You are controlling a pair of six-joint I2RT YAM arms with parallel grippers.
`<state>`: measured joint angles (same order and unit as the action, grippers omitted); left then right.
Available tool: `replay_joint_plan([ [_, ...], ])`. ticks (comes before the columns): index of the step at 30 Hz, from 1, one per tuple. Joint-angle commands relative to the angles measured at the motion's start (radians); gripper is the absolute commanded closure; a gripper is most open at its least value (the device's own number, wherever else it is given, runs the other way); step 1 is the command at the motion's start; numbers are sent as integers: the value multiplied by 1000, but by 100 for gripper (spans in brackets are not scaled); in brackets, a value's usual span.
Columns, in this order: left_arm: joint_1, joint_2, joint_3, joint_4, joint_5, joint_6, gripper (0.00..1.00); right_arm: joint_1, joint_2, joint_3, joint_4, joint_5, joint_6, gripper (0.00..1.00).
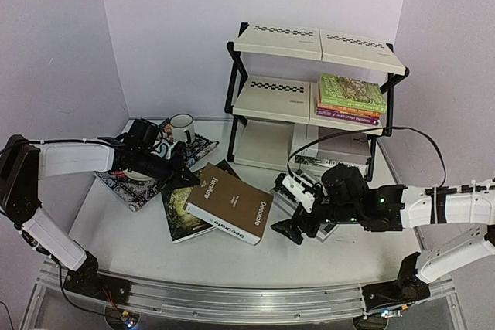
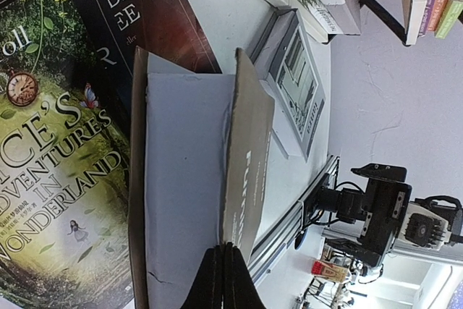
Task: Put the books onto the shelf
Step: Pass from the left arm to the right
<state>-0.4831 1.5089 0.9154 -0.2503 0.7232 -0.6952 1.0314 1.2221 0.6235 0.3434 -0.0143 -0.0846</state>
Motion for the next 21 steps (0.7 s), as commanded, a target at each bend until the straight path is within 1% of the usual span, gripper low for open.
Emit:
replay_joint_plan([
  [1, 5, -25, 26, 15, 14, 8, 100, 24, 36, 71, 2, -8, -15, 2],
  [4, 9, -46, 8, 16, 13, -15, 100, 48, 66, 112, -25, 42, 42, 2],
  [6, 16, -77, -15, 17, -5, -44, 100, 95, 92, 137, -52, 148, 67, 5],
  [9, 20, -128, -53, 35, -18, -107, 100, 218, 124, 130, 4, 341, -29, 4],
  [11, 21, -151, -63, 47, -7, -132, 100, 273, 163, 156, 26, 431, -84, 3],
  [14, 21, -172, -64, 48, 10, -163, 100, 328, 237, 229, 25, 509, -166, 3],
  [16, 21, -183, -66, 49, 21, -177, 100, 354, 292, 280, 32, 533, -221, 2],
  [19, 21, -199, -71, 49, 32, -194, 100, 373, 382, 357, 50, 569, -282, 2],
  [21, 21, -217, -78, 49, 33, -206, 100, 386, 439, 396, 72, 621, -324, 3],
])
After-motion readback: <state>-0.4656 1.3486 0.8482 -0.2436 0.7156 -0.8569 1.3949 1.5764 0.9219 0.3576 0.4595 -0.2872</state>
